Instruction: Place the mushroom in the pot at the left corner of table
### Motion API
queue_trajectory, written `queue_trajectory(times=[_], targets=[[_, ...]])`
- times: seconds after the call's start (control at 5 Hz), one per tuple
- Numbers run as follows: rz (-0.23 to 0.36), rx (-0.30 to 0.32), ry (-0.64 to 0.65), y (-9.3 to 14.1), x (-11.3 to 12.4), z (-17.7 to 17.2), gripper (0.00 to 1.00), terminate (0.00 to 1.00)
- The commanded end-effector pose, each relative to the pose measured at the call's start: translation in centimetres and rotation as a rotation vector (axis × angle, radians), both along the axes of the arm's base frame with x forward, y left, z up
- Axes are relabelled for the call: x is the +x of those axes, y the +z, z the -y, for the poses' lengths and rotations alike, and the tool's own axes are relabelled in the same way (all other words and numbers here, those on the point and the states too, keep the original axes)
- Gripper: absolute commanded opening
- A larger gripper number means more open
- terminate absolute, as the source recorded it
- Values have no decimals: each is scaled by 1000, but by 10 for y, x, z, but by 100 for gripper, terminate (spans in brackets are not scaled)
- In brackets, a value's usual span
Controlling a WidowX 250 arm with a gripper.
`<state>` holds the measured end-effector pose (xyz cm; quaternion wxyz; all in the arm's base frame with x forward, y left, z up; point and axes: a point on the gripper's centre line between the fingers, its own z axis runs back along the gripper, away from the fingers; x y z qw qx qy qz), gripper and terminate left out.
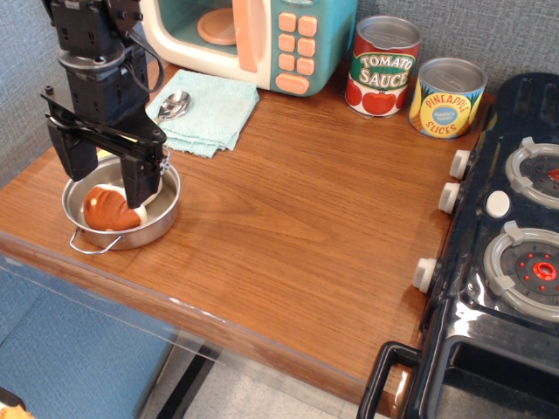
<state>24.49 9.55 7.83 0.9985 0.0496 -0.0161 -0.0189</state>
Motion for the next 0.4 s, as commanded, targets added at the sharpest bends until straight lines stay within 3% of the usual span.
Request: queue_trajectory(times=[0.0,0.2], targets=[[45,14,-3,12,0,1,100,0],[45,14,-3,12,0,1,100,100]])
